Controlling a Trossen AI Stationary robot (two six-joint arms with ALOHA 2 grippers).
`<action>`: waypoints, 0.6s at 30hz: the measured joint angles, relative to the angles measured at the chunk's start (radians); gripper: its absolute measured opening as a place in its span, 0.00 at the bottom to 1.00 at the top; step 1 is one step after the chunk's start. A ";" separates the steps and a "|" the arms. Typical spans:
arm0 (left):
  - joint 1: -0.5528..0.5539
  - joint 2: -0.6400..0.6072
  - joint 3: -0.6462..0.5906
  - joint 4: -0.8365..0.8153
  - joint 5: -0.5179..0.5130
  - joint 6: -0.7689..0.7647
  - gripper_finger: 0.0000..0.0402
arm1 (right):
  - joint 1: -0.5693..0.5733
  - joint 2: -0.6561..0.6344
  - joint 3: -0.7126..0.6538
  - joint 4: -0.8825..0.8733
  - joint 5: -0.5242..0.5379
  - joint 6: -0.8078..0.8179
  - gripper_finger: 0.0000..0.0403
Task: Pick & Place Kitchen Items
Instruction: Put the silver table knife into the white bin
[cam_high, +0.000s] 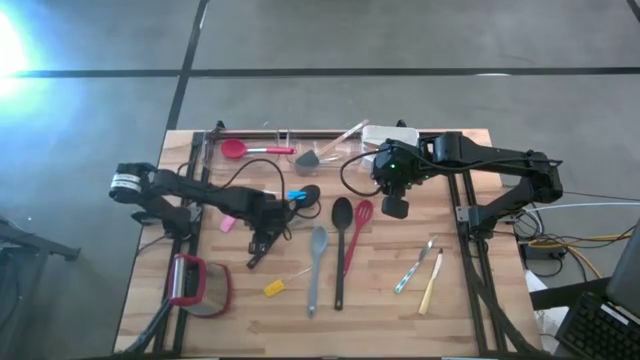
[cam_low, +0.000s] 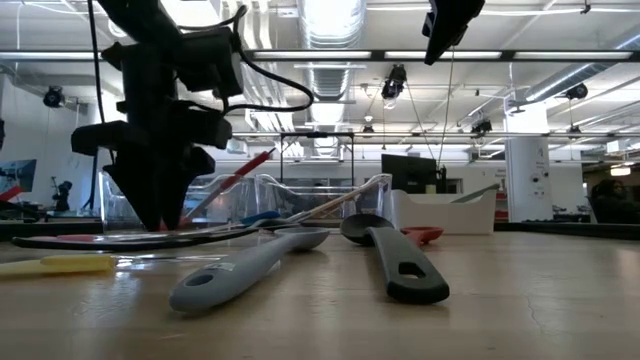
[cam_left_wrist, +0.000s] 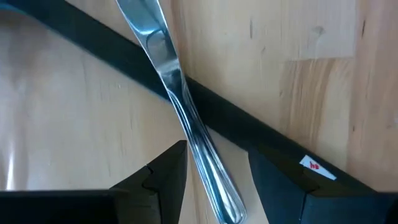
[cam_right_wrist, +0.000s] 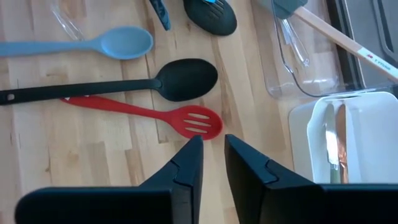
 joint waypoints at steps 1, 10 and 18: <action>0.001 0.001 -0.007 0.004 0.000 0.000 0.44 | 0.000 0.000 0.000 0.000 0.000 -0.001 0.14; 0.012 0.004 -0.038 0.019 -0.055 -0.005 0.44 | 0.000 0.000 0.000 0.003 0.000 -0.004 0.16; 0.023 0.002 -0.077 0.060 -0.054 -0.008 0.44 | 0.000 0.000 0.000 0.005 0.000 -0.003 0.15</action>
